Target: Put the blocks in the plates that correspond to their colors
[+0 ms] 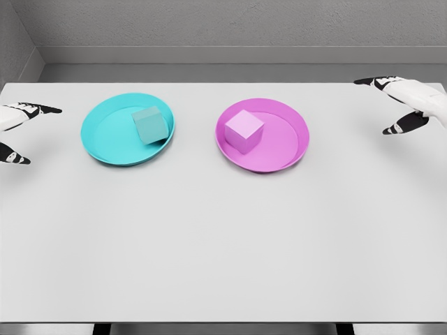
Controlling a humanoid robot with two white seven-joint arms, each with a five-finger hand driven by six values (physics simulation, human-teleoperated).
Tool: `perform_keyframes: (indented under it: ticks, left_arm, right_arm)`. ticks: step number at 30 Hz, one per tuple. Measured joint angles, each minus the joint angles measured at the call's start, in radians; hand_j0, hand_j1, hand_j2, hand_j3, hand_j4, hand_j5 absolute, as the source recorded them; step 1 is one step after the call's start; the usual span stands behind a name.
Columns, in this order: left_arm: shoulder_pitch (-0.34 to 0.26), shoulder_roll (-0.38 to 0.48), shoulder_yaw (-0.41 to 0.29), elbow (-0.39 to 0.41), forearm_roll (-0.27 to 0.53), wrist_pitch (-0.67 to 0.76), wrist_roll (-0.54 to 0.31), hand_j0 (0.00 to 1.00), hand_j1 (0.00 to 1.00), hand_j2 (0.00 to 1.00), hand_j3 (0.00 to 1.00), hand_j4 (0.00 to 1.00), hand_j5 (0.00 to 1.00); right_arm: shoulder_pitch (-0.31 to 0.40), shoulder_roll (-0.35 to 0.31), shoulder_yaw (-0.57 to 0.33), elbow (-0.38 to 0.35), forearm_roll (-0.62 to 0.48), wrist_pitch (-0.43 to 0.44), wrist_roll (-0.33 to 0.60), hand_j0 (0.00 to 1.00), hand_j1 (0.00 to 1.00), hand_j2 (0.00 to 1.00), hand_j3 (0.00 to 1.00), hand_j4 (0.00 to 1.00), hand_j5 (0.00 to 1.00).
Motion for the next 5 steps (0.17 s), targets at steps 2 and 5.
perform_keyframes:
  ticks: [2, 5]
  left_arm:
    - [0.0, 0.0, 0.0, 0.0, 0.0, 0.0, 0.0, 1.0, 1.0, 1.0, 1.0, 1.0, 1.0]
    - [0.0, 0.0, 0.0, 0.0, 0.0, 0.0, 0.0, 1.0, 1.0, 1.0, 1.0, 1.0, 1.0]
  right_arm:
    - [-0.002, 0.0, 0.0, 0.0, 0.0, 0.0, 0.0, 1.0, 1.0, 1.0, 1.0, 1.0, 1.0]
    - [-0.002, -0.01, -0.001, -0.003, -0.002, 0.0, 0.0, 1.0, 1.0, 1.0, 1.0, 1.0, 1.0]
